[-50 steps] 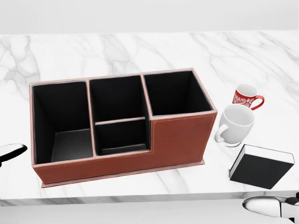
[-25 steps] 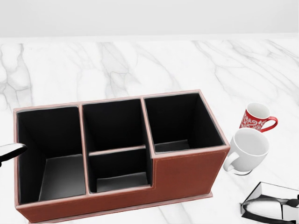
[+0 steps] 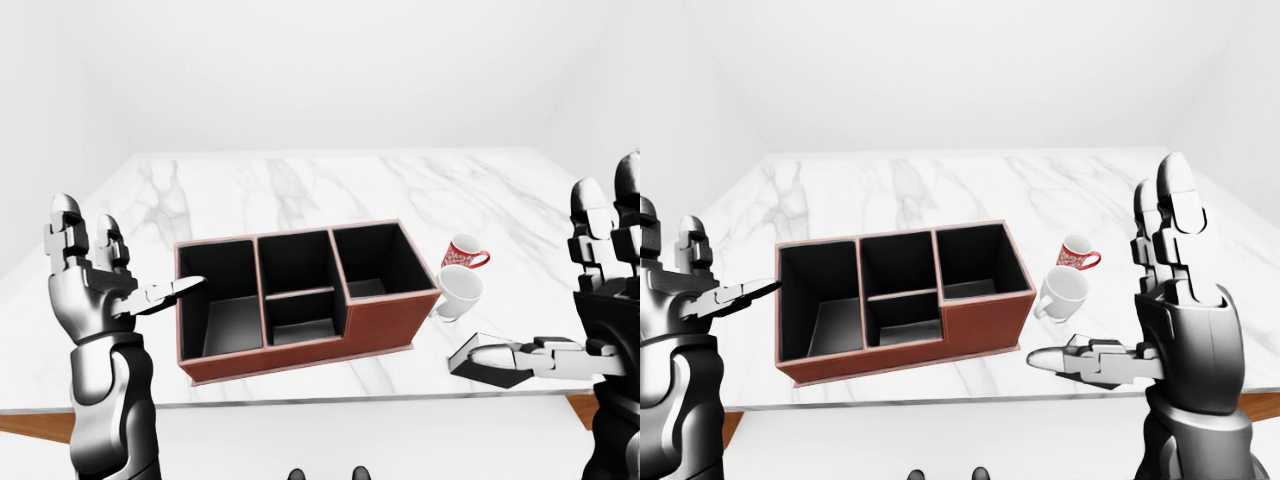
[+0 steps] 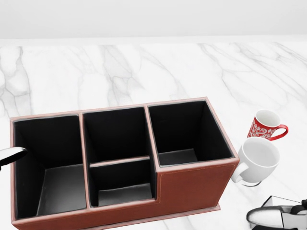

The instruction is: Pick up the book and place it in the right compartment of the caddy.

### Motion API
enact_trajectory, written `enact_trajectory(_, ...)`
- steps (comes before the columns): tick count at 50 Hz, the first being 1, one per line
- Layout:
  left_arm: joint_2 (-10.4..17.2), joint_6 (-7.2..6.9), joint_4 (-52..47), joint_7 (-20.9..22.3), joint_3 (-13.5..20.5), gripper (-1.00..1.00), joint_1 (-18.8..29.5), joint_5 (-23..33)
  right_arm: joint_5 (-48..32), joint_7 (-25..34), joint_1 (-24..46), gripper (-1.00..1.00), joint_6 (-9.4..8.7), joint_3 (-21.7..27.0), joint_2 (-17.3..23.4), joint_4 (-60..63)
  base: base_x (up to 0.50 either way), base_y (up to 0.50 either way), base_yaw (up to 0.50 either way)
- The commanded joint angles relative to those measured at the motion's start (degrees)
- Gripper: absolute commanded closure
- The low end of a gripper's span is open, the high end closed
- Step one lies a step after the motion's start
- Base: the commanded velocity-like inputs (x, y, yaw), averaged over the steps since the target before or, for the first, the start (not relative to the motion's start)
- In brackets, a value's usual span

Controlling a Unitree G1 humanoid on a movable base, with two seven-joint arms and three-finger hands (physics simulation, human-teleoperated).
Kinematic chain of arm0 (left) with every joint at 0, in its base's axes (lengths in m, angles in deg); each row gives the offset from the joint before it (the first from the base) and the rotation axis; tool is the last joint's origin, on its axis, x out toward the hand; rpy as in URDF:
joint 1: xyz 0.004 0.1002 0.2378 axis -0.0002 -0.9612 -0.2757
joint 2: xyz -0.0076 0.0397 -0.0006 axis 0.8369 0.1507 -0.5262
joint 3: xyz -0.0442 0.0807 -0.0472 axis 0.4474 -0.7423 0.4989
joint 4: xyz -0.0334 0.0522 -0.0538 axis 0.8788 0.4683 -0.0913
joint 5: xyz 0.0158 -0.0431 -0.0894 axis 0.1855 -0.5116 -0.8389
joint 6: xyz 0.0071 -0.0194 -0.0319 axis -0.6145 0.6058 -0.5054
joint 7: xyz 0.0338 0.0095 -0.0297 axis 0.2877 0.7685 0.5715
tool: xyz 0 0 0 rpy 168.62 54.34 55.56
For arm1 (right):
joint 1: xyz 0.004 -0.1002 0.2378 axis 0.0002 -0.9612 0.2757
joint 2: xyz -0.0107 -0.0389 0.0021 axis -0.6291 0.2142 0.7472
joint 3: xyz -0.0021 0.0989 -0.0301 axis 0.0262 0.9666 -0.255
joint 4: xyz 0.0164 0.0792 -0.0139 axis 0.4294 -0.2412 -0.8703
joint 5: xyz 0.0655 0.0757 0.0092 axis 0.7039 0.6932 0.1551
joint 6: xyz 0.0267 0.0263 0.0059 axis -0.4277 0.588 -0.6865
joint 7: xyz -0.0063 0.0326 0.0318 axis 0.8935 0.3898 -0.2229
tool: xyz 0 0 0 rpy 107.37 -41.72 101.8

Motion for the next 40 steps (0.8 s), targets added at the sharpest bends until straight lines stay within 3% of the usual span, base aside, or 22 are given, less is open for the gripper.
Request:
enact_trajectory(1,0.1,0.0,0.0,-0.1,0.1,-1.0,0.2,0.0,-10.1,10.5,1.6,-1.0,0.0,2.5,5.3,1.6,0.0,0.0,0.0)
enact_trajectory(4,0.2,0.0,-0.4,-0.3,0.2,-1.0,0.2,-0.2,-11.1,14.0,-1.6,-1.0,0.0,7.2,1.9,-0.8,0.0,0.0,0.0)
enact_trajectory(9,0.3,0.0,0.2,-0.2,0.3,-1.0,0.4,-0.1,-16.9,19.6,-6.1,-1.0,0.0,10.8,-0.8,-5.8,0.0,0.0,0.0)
enact_trajectory(14,0.3,0.0,0.4,-0.1,0.0,-1.0,0.4,0.2,-19.6,19.7,-7.6,-1.0,0.0,16.9,-3.8,-5.6,0.0,0.0,0.0)
enact_trajectory(20,0.3,0.0,0.5,0.0,0.2,-1.0,0.3,-0.1,-26.7,19.7,-9.4,-1.0,0.0,16.4,-5.3,-9.3,0.0,0.0,0.0)
enact_trajectory(22,0.3,0.0,0.5,0.0,0.2,-1.0,0.2,-0.1,-26.6,19.7,-10.9,-1.0,0.0,21.9,-5.1,-11.7,0.0,0.0,0.0)
enact_trajectory(25,0.1,0.0,0.6,0.1,0.1,-1.0,0.1,0.0,-32.0,19.7,-12.7,-1.0,0.0,23.8,-5.3,-18.4,0.0,0.0,0.0)
enact_trajectory(40,0.1,0.0,0.1,0.1,0.2,-1.0,-0.1,-0.1,-34.5,19.7,-11.3,-1.0,0.0,25.4,-6.6,-18.9,0.0,0.0,0.0)
